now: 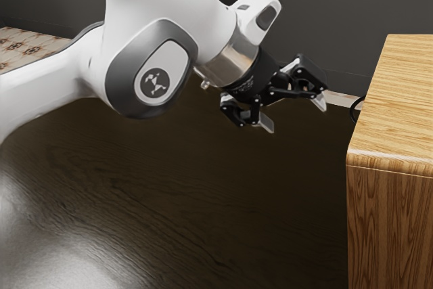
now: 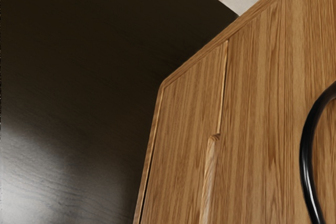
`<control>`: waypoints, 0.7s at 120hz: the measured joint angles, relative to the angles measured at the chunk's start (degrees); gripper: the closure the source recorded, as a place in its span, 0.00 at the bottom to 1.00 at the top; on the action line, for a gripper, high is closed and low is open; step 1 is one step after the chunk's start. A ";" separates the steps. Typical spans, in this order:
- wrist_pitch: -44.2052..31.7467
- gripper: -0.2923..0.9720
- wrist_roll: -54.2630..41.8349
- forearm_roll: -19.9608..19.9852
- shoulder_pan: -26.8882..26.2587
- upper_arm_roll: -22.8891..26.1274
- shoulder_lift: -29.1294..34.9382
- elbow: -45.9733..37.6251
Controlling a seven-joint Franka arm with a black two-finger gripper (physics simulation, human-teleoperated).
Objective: Pull the drawer handle with one arm to open the drawer
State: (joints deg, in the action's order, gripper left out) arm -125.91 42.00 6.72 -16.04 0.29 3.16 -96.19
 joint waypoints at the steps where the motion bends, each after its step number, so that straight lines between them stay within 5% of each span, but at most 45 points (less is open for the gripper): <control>1: -0.01 0.23 -0.14 0.06 0.10 -0.03 -0.02 0.03; 47: -0.14 0.23 -4.75 0.86 5.15 0.30 -5.02 6.49; 84: -0.19 0.23 -6.64 0.85 0.43 0.55 -5.98 6.89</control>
State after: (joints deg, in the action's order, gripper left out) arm -126.10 35.37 7.57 -15.61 0.84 -2.82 -89.30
